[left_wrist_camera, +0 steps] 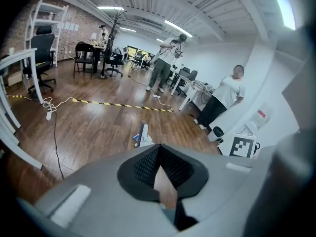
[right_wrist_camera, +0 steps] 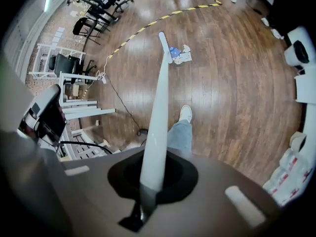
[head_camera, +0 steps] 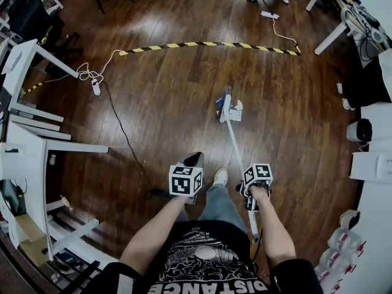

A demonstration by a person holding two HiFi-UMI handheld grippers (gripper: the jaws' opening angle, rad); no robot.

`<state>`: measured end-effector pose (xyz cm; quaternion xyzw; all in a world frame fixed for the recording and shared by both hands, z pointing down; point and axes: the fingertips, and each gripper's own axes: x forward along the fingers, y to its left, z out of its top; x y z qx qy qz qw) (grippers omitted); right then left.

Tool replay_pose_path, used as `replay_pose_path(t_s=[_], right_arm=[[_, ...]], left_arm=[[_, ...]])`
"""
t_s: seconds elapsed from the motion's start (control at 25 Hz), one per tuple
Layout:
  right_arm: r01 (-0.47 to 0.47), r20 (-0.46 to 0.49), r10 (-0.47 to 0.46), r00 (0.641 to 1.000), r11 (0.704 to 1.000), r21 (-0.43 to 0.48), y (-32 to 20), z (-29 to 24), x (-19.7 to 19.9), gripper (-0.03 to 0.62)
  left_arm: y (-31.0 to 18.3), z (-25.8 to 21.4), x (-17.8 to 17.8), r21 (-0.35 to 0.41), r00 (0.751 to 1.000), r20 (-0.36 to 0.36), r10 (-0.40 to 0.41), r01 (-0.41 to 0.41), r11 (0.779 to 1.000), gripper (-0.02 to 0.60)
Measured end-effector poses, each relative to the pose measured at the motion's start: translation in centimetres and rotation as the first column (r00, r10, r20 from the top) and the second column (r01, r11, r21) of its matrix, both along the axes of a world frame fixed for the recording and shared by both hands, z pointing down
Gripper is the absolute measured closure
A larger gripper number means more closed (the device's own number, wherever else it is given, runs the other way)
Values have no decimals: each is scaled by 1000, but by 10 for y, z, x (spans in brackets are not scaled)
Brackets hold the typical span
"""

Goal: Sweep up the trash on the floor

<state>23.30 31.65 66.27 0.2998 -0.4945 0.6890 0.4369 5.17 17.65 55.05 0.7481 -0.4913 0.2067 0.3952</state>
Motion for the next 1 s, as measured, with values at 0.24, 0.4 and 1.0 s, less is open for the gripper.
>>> replay_pose_path(t_s=[0.24,0.4,1.0], right_arm=[[-155,15,154,988,985,70,59,-15,-56,594],[-208,15,208,978,970,126,96,-30,-85,594],[-198,-41,228,973,913,357,183,-101,-89,594]], left_arm=[[54,-9,-40,37,998,-17,67,-66,997,577],[91,-14,-61,54,993,-31,109,-108,993,577],[194,-40,-20,91,960,-65,272,-265,960,577]])
